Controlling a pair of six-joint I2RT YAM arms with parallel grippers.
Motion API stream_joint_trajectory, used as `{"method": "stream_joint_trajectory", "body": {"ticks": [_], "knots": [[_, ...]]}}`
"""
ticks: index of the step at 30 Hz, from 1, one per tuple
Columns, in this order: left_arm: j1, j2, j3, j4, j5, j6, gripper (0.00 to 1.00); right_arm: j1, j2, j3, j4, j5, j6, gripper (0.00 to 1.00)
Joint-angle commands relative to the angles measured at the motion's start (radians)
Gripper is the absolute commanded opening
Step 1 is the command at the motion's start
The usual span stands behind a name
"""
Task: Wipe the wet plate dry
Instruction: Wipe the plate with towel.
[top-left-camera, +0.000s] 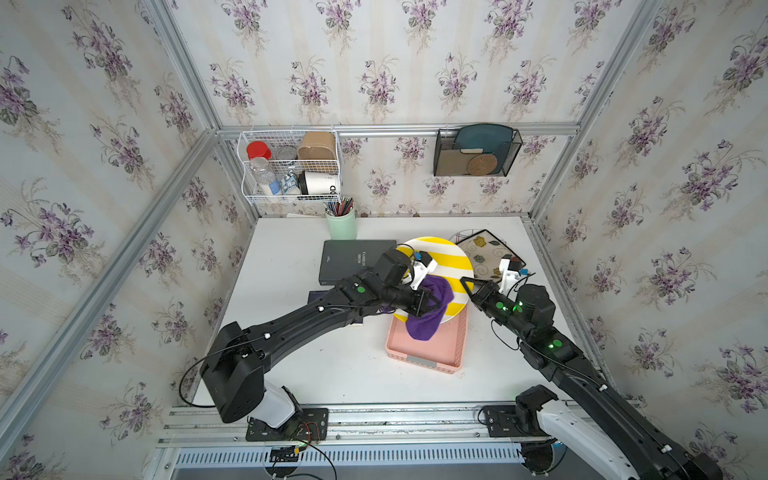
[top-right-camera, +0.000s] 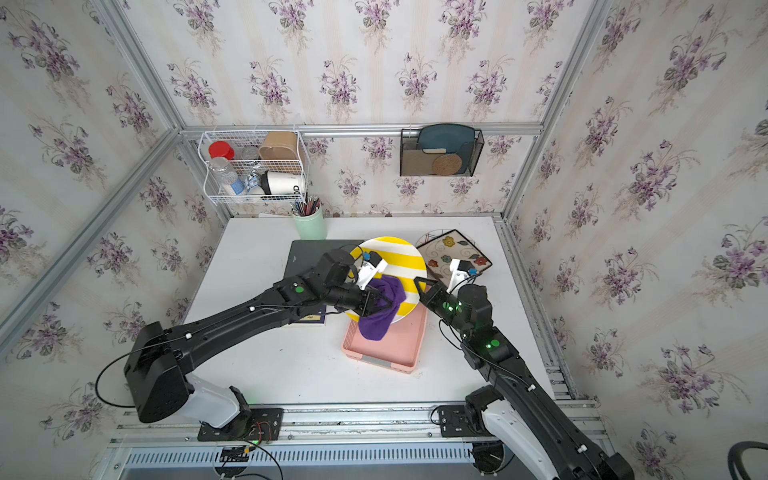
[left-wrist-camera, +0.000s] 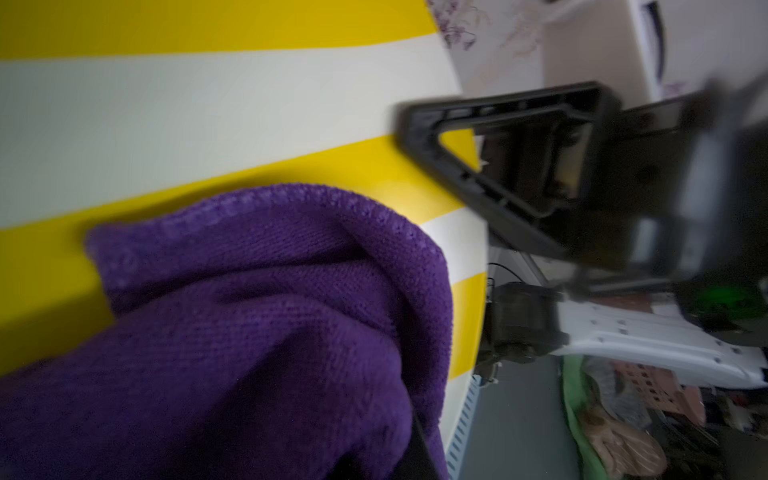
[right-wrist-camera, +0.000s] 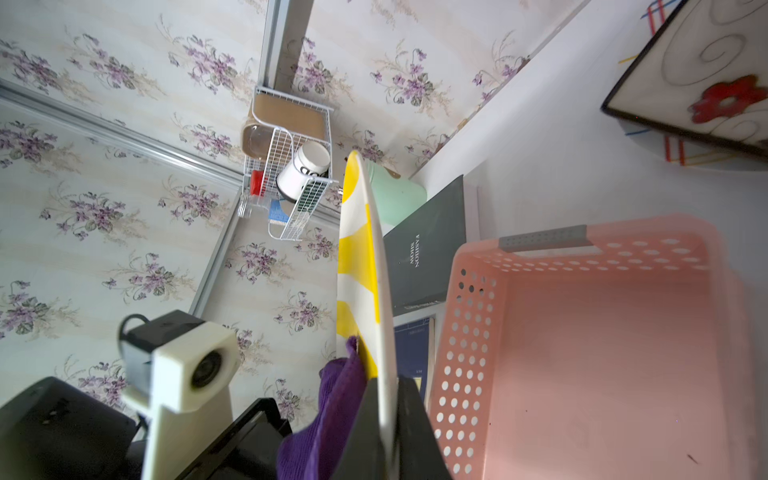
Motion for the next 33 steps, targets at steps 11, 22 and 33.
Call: {"method": "stream_joint_trajectory", "body": {"ticks": [11,22,33], "knots": [[0.151,-0.169,-0.123,-0.044,-0.167,-0.049,0.0,0.021,-0.064,0.013,0.269,0.029,0.124,0.0],[0.15,-0.106,-0.031,-0.11,-0.276,-0.106,0.0,0.073,-0.016,0.024,0.424,0.028,0.148,0.0],[0.234,-0.194,-0.063,-0.007,-0.041,0.004,0.0,0.22,0.114,0.077,0.613,-0.23,0.005,0.0]]}}
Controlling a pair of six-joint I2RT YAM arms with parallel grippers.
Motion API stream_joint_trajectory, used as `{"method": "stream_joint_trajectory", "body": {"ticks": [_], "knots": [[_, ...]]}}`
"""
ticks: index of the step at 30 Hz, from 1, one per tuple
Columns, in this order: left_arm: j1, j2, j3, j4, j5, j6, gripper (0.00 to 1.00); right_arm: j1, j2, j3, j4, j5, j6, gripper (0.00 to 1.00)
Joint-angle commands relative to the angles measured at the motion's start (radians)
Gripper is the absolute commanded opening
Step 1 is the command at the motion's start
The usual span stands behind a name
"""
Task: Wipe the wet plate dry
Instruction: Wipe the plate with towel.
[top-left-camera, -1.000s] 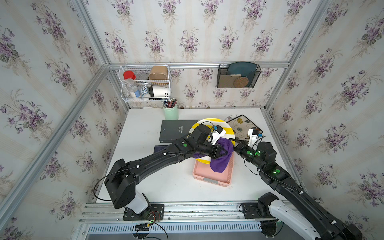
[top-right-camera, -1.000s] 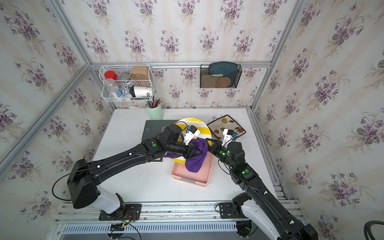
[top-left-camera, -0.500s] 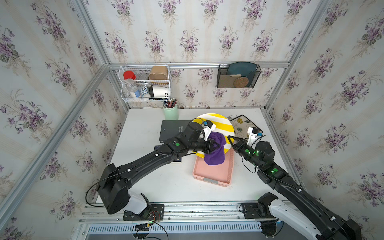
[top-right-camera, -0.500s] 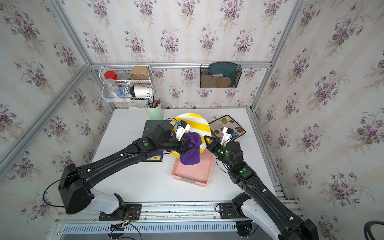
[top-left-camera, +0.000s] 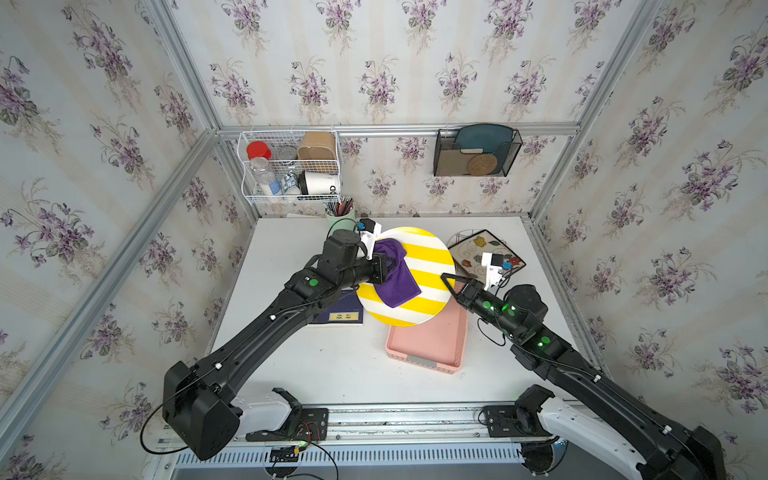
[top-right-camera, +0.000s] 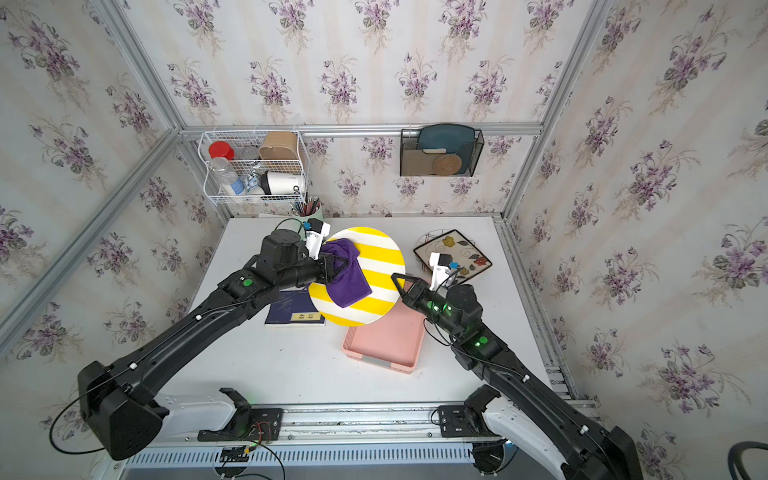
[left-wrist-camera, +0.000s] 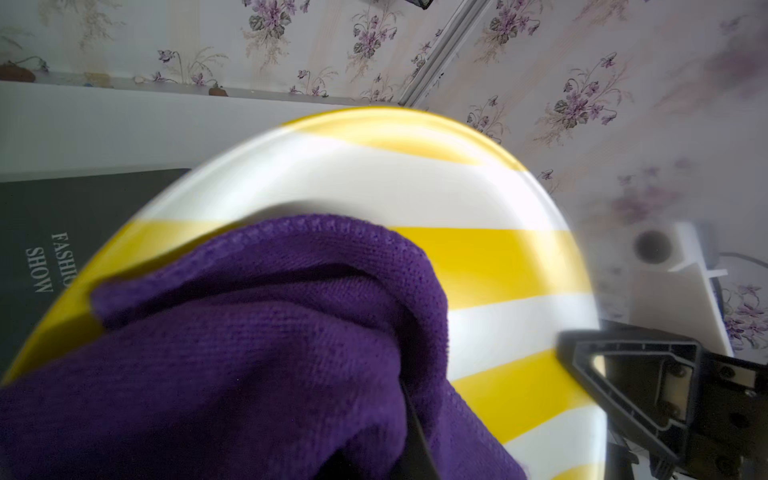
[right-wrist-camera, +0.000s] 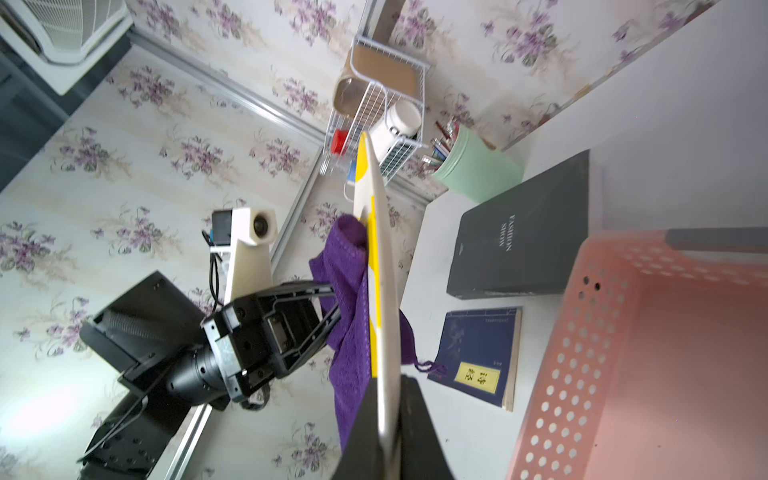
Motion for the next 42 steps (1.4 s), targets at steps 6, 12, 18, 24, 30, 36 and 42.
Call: {"method": "stream_joint_trajectory", "body": {"ticks": [6,12,18,24,30,36,42], "knots": [[-0.006,0.005,-0.026,0.037,0.084,-0.054,0.0,0.028,-0.015,-0.008,0.436,-0.075,0.039,0.0],[0.125,-0.1,-0.075,-0.063,-0.035,-0.024,0.0,0.004,-0.12,-0.052,0.308,-0.014,0.027,0.0],[0.011,0.031,0.022,0.004,0.174,-0.002,0.0,0.102,0.068,0.043,0.433,-0.174,-0.029,0.0],[-0.081,0.09,0.115,-0.009,0.176,0.048,0.0,0.111,0.086,0.014,0.516,-0.093,0.002,0.0],[-0.028,0.016,0.096,-0.191,-0.12,0.1,0.0,0.045,-0.049,-0.054,0.417,0.033,0.032,0.0],[0.08,-0.061,0.032,-0.204,-0.132,0.059,0.0,0.047,-0.027,-0.037,0.408,-0.032,0.015,0.0],[0.05,-0.007,0.027,-0.128,0.044,0.025,0.0,0.07,0.102,0.029,0.571,-0.088,0.025,0.0]]}}
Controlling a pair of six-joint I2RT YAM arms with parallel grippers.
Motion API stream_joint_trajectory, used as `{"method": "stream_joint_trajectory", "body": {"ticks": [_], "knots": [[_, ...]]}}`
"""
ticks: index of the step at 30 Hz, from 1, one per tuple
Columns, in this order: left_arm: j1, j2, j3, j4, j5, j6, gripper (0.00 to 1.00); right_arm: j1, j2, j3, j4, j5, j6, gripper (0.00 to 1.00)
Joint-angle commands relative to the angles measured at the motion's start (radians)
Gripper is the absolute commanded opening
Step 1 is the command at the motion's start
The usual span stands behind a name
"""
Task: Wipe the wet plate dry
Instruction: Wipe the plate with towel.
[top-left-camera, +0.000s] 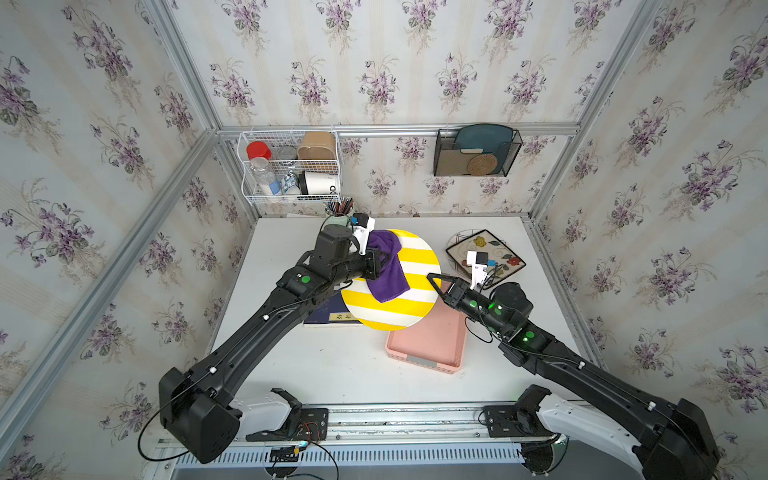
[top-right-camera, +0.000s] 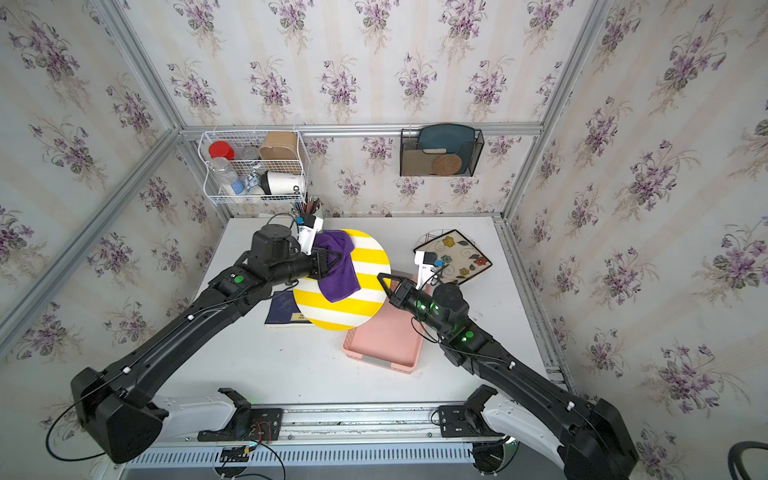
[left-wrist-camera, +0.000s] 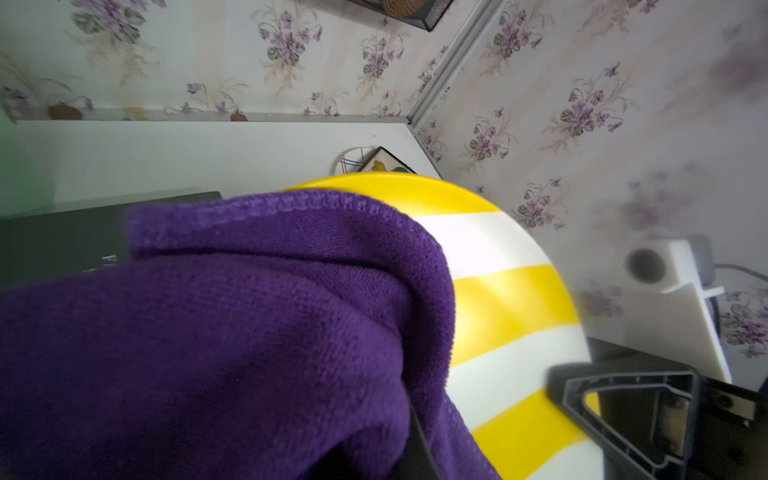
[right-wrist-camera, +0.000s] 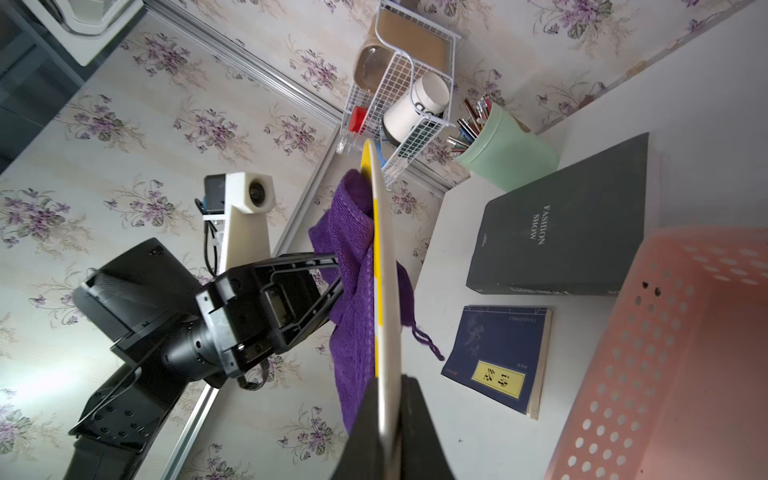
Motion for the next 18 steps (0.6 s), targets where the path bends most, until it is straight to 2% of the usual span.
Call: {"method": "stream_joint_trajectory", "body": {"ticks": [1,2,4,8,10,12,14,16,18], "knots": [[0.003,-0.006,-0.006,-0.081,0.014,-0.015,0.0,-0.008,-0.016,0.028,0.438,-0.116,0.022,0.0],[0.017,-0.035,-0.012,-0.103,-0.053,-0.021,0.0,-0.042,-0.04,0.023,0.425,-0.106,0.024,0.0],[0.062,-0.092,-0.031,-0.106,-0.068,-0.021,0.0,-0.12,-0.091,0.002,0.411,-0.114,0.064,0.0],[0.127,-0.123,-0.011,-0.111,0.091,0.02,0.0,-0.327,-0.176,-0.072,0.456,-0.141,0.192,0.0],[0.129,-0.119,0.007,-0.131,0.15,0.048,0.0,-0.393,-0.184,-0.09,0.496,-0.15,0.239,0.0],[0.153,-0.141,-0.014,-0.09,0.183,0.012,0.0,-0.434,-0.181,-0.098,0.534,-0.134,0.277,0.0],[0.225,-0.181,-0.069,0.035,0.292,-0.093,0.0,-0.464,-0.177,-0.106,0.579,-0.115,0.312,0.0],[0.318,-0.206,-0.141,0.253,0.432,-0.283,0.0,-0.48,-0.151,-0.104,0.638,-0.132,0.34,0.0],[0.363,-0.201,-0.2,0.502,0.529,-0.516,0.0,-0.48,-0.093,-0.079,0.719,-0.191,0.37,0.0]]}}
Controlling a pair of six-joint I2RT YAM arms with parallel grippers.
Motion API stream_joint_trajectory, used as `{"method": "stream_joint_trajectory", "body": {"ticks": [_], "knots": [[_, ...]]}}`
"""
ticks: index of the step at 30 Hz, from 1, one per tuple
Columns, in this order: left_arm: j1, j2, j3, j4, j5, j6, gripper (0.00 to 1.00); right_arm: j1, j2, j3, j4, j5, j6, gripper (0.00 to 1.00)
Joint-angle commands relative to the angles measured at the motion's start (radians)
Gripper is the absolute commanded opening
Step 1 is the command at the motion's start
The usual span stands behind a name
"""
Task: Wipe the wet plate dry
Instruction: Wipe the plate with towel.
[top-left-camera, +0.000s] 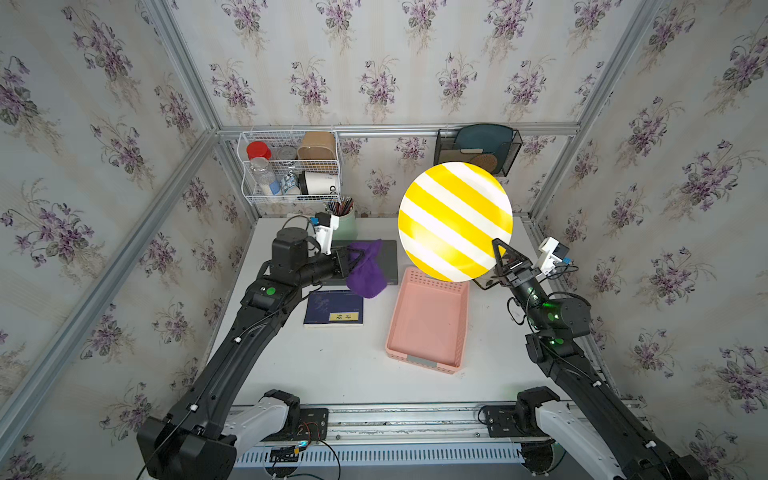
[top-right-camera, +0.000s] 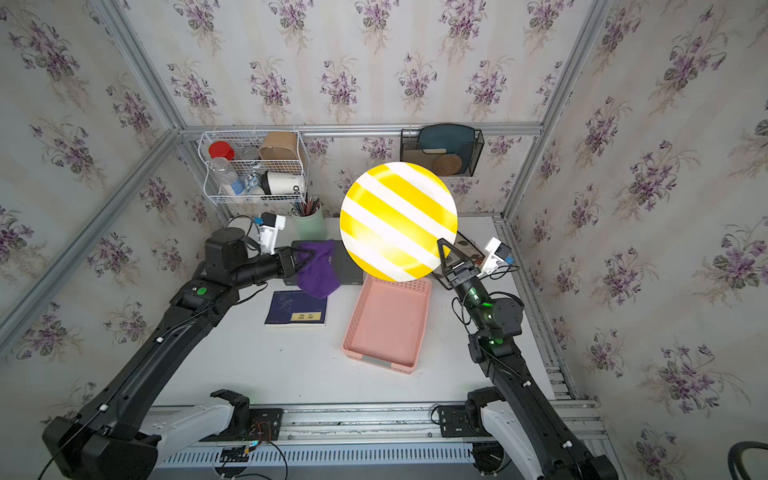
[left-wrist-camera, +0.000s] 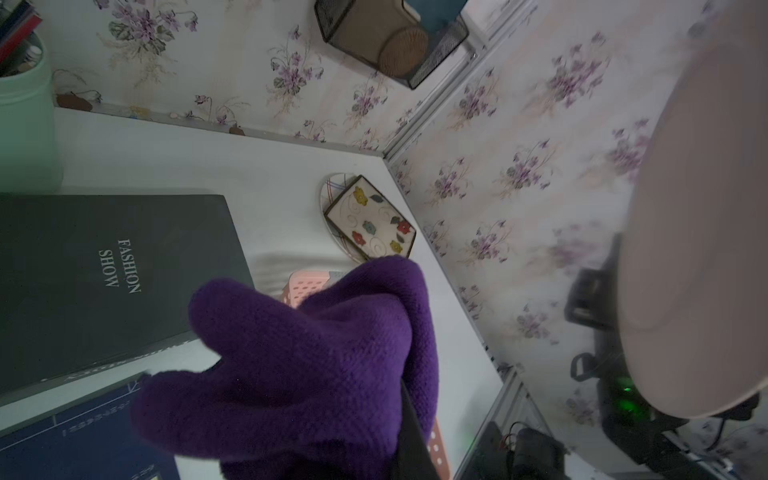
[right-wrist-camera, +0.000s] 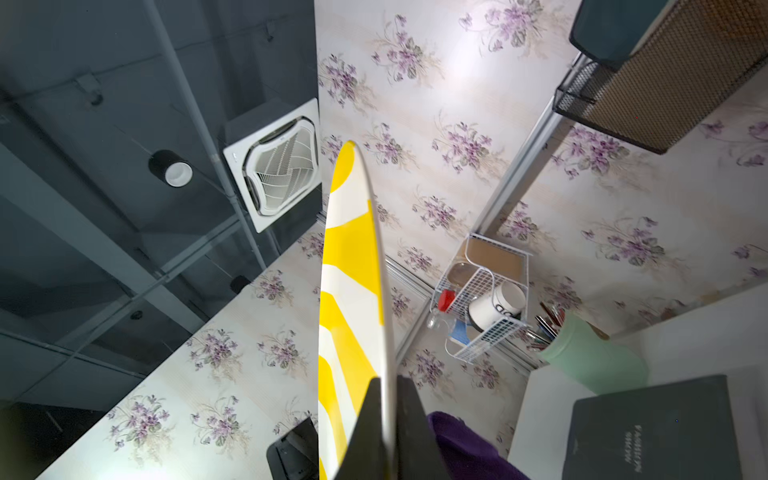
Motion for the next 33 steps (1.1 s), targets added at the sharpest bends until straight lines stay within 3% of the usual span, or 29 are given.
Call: {"method": "stream_joint_trajectory", "body": {"ticks": [1,4,7,11,19,23,28,33], "knots": [[0.048,0.012,-0.063,0.473,0.246,-0.408,0.0,0.001,0.083,0.033,0.268,-0.1,0.114,0.0],[0.037,0.064,-0.099,0.878,0.289,-0.695,0.0,0.036,0.161,0.042,0.354,-0.128,0.155,0.0],[0.019,0.156,-0.097,1.292,0.239,-1.011,0.0,0.092,0.208,0.057,0.342,-0.135,0.125,0.0],[-0.018,0.256,-0.042,1.575,0.138,-1.236,0.0,0.152,0.246,0.047,0.33,-0.104,0.103,0.0],[-0.162,0.291,0.046,1.609,0.035,-1.269,0.0,0.269,0.36,0.069,0.427,-0.062,0.091,0.0],[-0.289,0.308,0.09,1.604,0.012,-1.242,0.0,0.27,0.457,0.199,0.492,-0.057,0.085,0.0],[-0.413,0.388,0.109,1.61,0.0,-1.23,0.0,0.196,0.536,0.402,0.485,-0.046,0.071,0.0],[-0.387,0.345,0.096,1.61,-0.024,-1.216,0.0,0.082,0.469,0.348,0.455,-0.051,0.075,0.0]]}}
